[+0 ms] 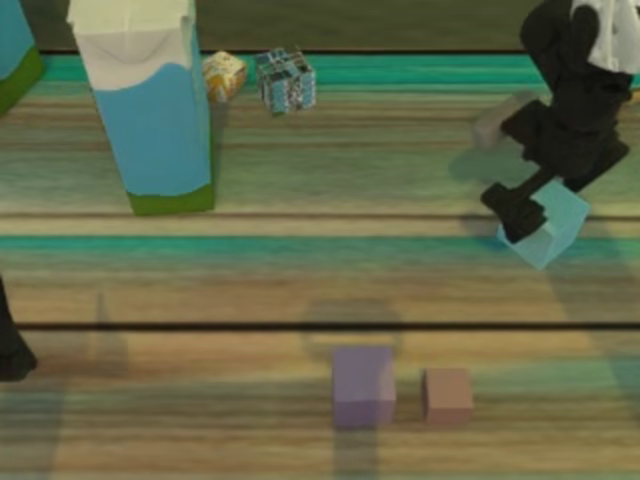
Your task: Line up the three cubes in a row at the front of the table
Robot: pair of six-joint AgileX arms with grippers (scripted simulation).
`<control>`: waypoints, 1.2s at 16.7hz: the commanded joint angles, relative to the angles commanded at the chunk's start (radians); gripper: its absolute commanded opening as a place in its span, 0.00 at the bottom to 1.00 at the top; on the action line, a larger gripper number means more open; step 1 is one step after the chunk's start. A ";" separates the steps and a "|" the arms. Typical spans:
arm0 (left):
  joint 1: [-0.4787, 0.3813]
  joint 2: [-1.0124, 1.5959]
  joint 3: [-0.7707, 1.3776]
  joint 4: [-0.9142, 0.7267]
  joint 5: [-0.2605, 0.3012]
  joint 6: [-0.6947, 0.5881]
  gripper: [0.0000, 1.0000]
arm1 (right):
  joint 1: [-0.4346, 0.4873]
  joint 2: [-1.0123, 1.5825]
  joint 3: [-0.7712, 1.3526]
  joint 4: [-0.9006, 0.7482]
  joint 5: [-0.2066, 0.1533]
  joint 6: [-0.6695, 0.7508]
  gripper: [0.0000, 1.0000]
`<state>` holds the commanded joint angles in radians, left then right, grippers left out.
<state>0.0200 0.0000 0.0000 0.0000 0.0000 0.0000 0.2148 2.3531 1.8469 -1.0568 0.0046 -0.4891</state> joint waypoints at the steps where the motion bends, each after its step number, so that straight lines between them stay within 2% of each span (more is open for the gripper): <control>1: 0.000 0.000 0.000 0.000 0.000 0.000 1.00 | 0.001 0.012 -0.027 0.039 0.000 0.000 1.00; 7: 0.000 0.000 0.000 0.000 0.000 0.000 1.00 | 0.001 0.033 -0.069 0.094 0.000 0.001 1.00; 20: 0.000 0.000 0.000 0.000 0.000 0.000 1.00 | 0.001 0.033 -0.069 0.094 0.000 0.001 0.02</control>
<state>0.0200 0.0000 0.0000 0.0000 0.0000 0.0000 0.2163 2.3857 1.7776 -0.9627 0.0050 -0.4879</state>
